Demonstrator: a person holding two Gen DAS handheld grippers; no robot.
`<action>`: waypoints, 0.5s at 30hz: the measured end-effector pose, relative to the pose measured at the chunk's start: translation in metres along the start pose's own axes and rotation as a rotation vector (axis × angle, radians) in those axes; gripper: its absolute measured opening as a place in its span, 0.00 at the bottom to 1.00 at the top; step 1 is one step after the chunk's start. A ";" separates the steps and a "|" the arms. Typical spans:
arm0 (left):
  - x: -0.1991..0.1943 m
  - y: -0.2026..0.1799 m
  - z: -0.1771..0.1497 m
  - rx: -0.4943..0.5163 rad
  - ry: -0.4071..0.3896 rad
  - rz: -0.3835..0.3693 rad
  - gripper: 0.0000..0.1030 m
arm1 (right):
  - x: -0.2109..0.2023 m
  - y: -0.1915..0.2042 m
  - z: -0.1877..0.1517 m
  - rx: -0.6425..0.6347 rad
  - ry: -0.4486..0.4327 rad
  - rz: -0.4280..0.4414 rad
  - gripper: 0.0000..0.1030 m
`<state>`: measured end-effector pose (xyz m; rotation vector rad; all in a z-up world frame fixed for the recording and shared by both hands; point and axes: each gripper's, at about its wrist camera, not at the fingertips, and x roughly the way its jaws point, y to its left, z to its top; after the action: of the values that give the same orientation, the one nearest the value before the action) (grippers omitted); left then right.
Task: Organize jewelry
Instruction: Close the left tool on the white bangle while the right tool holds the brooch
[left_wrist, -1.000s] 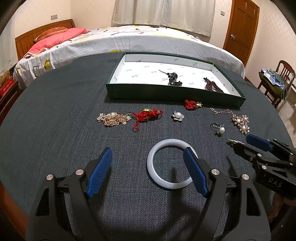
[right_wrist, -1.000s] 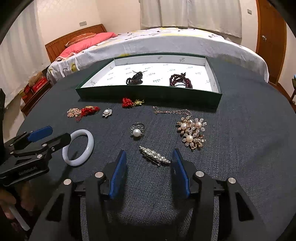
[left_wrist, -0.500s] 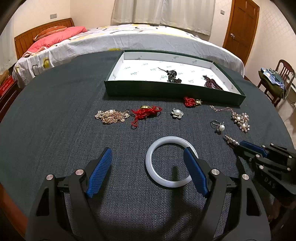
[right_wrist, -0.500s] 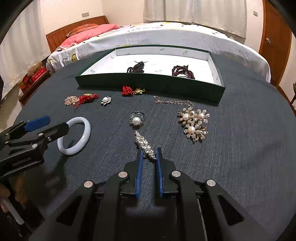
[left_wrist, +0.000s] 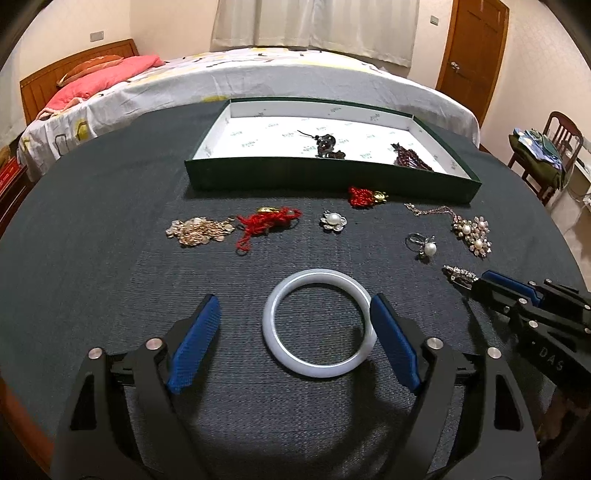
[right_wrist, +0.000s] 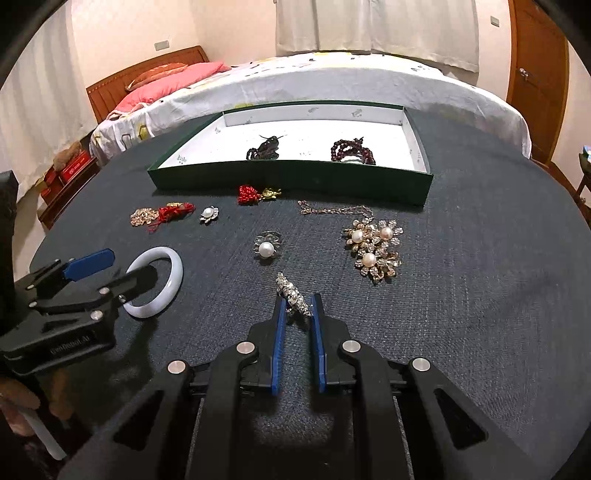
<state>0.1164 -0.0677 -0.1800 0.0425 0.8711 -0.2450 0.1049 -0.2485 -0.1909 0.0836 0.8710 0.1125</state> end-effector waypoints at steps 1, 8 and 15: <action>0.001 -0.001 0.000 0.001 0.003 -0.001 0.80 | 0.000 -0.001 0.000 0.004 0.000 0.001 0.13; 0.014 -0.007 -0.001 0.015 0.028 0.006 0.85 | 0.004 -0.004 -0.004 0.018 0.021 0.032 0.09; 0.015 -0.006 -0.003 0.018 0.030 0.006 0.85 | 0.007 -0.008 -0.002 0.049 0.017 0.048 0.11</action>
<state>0.1223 -0.0764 -0.1932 0.0655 0.8984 -0.2474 0.1084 -0.2558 -0.1981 0.1499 0.8886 0.1364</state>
